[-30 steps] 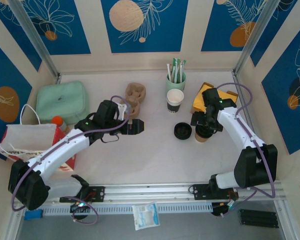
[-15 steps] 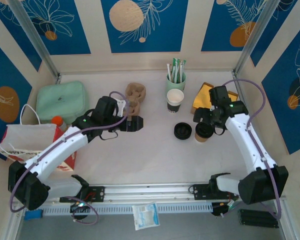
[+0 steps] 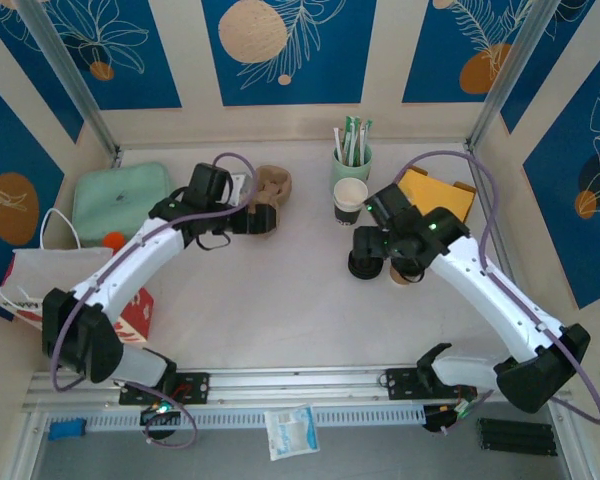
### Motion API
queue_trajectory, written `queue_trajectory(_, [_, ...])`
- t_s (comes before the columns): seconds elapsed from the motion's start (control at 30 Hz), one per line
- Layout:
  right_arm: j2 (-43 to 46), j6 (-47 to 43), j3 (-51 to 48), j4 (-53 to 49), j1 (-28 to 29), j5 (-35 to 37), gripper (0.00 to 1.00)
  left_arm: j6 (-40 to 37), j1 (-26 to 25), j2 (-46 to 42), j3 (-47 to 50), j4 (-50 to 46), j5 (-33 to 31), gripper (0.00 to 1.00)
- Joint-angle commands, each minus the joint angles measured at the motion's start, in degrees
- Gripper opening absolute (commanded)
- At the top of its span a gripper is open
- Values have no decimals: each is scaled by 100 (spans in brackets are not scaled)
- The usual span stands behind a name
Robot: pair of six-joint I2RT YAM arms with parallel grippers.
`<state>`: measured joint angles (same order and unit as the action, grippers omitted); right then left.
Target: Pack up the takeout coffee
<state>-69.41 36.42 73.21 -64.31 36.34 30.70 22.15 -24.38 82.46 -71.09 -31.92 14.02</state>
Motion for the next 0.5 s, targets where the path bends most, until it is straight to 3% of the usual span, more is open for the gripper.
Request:
queue_trajectory(0.0, [-166,712,-122,320,394,116,99,-371,332,268,-349,-17,252,99])
queue_trajectory(0.33, [-1620,1669,246,241,1244,659,99,-694,855,1346,-952,158,507,99])
queue_trajectory(0.47, [-2151,1654,411,359,1280,281,99,-700,850,1875,-1276,194,592,99])
